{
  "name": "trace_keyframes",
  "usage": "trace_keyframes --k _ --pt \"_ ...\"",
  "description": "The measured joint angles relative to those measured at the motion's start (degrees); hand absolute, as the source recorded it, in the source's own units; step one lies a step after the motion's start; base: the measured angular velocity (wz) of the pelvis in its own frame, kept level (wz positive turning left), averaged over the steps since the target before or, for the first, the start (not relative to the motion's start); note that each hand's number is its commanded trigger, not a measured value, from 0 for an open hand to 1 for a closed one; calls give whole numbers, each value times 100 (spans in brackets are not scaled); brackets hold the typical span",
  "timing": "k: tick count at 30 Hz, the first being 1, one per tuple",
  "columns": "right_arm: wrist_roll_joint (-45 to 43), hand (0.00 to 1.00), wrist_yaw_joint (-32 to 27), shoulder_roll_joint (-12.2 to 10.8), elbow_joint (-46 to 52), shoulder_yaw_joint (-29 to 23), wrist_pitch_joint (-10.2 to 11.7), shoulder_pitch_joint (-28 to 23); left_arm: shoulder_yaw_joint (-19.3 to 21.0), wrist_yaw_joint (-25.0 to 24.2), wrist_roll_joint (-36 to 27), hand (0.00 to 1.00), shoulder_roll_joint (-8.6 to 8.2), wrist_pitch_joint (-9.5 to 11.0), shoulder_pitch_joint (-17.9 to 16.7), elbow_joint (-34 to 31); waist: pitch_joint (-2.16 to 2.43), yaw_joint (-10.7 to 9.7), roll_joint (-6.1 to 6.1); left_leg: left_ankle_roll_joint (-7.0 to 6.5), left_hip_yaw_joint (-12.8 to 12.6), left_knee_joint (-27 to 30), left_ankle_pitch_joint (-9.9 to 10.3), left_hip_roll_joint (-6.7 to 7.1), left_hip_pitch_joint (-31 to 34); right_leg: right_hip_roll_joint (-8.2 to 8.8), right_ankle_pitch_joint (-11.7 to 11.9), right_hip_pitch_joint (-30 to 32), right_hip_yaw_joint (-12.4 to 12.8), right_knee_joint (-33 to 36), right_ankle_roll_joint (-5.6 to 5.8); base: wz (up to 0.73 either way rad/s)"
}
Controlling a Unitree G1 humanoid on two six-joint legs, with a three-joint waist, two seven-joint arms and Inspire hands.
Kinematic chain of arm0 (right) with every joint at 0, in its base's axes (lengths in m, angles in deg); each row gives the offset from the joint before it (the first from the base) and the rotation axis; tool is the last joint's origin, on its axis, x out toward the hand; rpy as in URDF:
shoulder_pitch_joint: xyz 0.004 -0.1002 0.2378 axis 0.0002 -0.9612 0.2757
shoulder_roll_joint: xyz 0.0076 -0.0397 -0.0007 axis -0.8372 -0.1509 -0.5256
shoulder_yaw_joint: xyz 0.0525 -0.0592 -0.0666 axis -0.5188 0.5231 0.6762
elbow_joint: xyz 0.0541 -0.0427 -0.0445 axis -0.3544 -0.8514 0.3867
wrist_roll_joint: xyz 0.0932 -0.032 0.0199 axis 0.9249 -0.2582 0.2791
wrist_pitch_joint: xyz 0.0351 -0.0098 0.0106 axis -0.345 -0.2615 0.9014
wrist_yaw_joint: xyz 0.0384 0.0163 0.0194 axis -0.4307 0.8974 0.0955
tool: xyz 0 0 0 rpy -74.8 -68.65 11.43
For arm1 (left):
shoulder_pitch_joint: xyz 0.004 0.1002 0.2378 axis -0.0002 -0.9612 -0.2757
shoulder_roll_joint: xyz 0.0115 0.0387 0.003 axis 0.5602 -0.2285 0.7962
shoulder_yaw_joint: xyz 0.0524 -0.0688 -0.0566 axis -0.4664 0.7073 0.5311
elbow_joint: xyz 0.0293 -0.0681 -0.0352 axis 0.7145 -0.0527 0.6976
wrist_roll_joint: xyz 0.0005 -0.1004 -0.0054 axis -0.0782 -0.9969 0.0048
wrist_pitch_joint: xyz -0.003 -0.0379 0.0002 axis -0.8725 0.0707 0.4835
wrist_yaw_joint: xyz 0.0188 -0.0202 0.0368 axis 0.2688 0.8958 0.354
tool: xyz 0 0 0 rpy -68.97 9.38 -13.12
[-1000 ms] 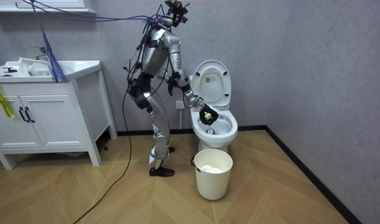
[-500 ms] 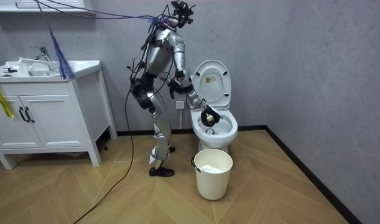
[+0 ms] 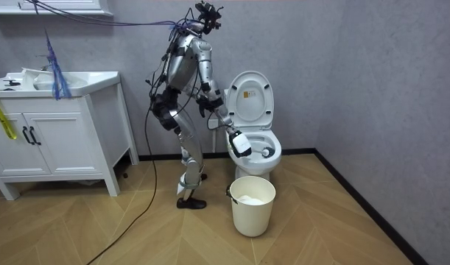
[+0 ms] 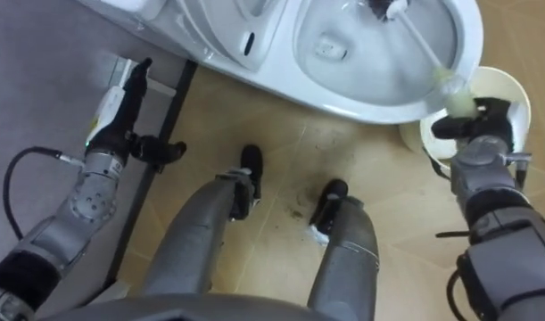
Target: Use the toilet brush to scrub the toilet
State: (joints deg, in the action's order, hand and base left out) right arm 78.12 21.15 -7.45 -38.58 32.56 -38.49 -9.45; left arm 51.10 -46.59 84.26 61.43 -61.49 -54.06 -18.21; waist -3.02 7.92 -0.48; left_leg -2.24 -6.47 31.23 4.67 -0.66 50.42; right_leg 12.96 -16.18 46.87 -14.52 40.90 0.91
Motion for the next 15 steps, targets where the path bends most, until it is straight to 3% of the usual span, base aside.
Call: trace_keyframes --k 5,12,15 --pt "205 100 87 -145 -166 -112 2 -146 74 77 138 0 -137 -195 -341 -75 14 34 -78 -25 45 -76 -15 54 -260 34 32 -279 -62 -75 22 4" --pt "386 100 333 -273 -384 -547 98 -749 434 305 477 0 -465 -180 -472 -81 37 35 -132 -16 211 -315 -14 64 -818 -25 38 -1026 -296 -476 62 11" --pt "365 100 339 -377 -384 -677 149 -966 629 453 476 0 -526 -166 -479 -81 43 -9 -142 -2 222 -445 -8 90 -1064 -54 55 -1253 -287 -613 75 -2"
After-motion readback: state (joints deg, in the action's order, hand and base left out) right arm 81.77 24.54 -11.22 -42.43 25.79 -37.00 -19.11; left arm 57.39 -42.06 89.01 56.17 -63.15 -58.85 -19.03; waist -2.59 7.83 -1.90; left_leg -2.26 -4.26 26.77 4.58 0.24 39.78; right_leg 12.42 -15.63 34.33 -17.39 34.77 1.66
